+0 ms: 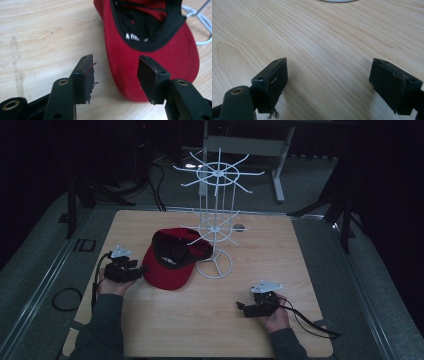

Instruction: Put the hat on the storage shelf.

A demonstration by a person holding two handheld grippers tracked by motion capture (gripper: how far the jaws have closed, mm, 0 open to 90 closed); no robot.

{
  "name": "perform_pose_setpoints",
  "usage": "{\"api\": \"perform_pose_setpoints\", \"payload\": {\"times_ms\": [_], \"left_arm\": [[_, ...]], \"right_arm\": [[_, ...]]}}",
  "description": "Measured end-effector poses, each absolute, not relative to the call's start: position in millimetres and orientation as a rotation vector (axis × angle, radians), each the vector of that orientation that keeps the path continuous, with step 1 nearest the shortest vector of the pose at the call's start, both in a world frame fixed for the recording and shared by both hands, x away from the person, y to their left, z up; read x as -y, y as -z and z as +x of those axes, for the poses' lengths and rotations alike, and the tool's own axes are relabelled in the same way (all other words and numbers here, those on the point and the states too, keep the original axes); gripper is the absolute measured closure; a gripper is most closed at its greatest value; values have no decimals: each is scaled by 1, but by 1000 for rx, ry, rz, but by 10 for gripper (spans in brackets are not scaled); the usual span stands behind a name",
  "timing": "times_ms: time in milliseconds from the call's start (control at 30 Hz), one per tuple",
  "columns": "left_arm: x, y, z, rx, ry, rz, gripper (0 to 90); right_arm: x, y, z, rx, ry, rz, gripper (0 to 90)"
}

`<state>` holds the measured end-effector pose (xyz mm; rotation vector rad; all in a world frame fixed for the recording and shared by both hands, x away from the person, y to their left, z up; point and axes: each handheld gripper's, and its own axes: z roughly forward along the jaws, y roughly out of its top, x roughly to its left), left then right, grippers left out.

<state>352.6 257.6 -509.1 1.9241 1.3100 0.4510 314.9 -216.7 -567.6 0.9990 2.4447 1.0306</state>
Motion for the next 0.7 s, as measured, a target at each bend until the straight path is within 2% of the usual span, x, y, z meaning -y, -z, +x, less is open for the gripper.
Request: {"api": "perform_pose_setpoints", "payload": {"times_ms": [133,233,333,533,700], "left_arm": [[-255,507,363,-1308,-426,1922,519],[-253,509,373,-1314,-417,1943,594],[-252,511,380,-1318,-407,1945,598],[-255,509,388,-1317,-378,1920,794],[-261,504,383,-1334,-400,1817,841]], "right_arm": [[217,568,315,-2444,-1030,997,149],[217,568,315,-2444,-1030,997,148],[217,568,315,-2444,-1031,997,148],[217,568,315,-2444,-1031,996,148],[217,568,315,-2446,-1031,998,148]]}}
